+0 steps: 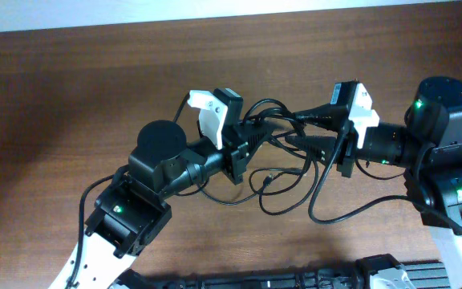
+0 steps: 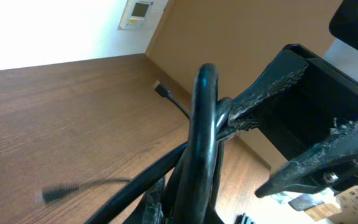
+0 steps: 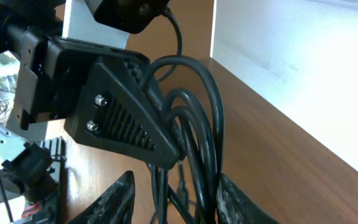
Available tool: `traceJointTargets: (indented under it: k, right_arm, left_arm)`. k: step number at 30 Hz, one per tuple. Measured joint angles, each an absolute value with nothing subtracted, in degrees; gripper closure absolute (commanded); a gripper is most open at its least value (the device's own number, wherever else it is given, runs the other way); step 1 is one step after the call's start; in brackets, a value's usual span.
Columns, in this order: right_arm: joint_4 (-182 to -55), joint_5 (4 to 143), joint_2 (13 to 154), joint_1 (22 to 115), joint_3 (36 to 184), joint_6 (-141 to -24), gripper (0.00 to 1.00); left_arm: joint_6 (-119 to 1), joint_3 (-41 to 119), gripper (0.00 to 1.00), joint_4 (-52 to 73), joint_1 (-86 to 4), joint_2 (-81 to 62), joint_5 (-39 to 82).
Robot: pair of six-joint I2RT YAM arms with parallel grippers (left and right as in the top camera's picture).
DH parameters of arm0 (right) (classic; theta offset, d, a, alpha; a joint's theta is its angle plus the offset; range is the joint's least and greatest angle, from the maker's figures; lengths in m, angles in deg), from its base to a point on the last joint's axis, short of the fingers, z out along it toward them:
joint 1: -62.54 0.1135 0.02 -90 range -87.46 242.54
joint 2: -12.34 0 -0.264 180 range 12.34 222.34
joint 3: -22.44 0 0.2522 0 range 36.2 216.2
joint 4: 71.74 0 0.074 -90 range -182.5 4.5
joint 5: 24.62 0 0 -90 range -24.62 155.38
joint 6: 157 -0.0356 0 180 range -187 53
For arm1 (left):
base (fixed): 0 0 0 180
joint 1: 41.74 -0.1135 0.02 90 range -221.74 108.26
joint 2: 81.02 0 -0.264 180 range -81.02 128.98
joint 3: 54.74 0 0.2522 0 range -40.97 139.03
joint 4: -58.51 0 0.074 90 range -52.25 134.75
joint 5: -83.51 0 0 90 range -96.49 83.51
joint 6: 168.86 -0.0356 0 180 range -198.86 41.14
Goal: Untangle cables
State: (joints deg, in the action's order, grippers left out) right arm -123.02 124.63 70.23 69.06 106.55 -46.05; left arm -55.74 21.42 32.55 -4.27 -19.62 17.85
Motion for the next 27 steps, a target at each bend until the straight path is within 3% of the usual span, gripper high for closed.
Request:
traceJointTargets:
  k: [2, 11, 27]
  right_arm:
    - [-122.9, 124.4, 70.2, 69.1, 106.5, -45.9, 0.96]
    - [-122.9, 123.8, 70.2, 68.9, 106.5, -46.0, 0.96]
    - [-123.1, 123.6, 70.2, 69.0, 106.5, -46.0, 0.96]
  left_arm:
    - [-55.7, 21.4, 1.0, 33.1, -4.3, -19.6, 19.0]
    - [-55.7, 21.4, 1.0, 33.0, -4.3, -19.6, 19.4]
    - [-41.2, 21.7, 1.0, 23.6, -7.2, -19.9, -3.4]
